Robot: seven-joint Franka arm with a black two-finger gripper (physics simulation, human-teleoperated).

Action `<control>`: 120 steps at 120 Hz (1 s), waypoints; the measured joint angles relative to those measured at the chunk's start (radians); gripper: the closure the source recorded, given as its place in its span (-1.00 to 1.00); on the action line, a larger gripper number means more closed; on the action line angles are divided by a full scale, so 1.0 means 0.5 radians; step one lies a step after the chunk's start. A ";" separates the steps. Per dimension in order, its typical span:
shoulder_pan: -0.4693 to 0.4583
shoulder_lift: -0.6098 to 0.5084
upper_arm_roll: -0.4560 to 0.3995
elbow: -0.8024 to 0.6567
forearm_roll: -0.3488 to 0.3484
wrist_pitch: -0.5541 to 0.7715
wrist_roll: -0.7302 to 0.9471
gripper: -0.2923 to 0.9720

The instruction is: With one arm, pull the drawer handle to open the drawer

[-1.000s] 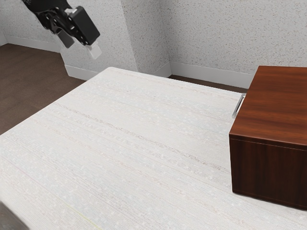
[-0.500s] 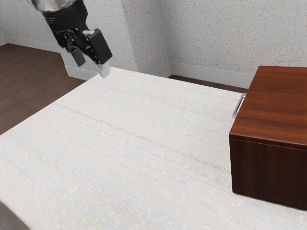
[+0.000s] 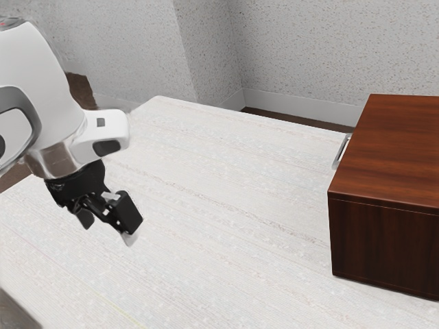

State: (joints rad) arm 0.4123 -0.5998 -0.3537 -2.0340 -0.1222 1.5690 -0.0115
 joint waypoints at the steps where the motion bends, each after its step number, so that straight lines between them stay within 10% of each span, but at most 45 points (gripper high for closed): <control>1: 0.012 -0.010 0.005 -0.024 -0.016 0.015 -0.001 -0.54; 47: 0.486 -0.023 -0.217 -0.376 -0.547 0.653 0.044 -0.54; 67: 0.491 0.240 -0.226 -0.146 -0.637 0.817 0.080 -0.54; 97: 0.378 0.418 -0.227 -0.121 -1.230 0.988 0.224 -0.54; 120: 0.236 0.521 -0.211 -0.037 -1.275 1.093 0.317 -0.54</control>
State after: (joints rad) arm 0.5302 -0.3394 -0.4593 -2.0523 -0.7594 2.1157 0.1472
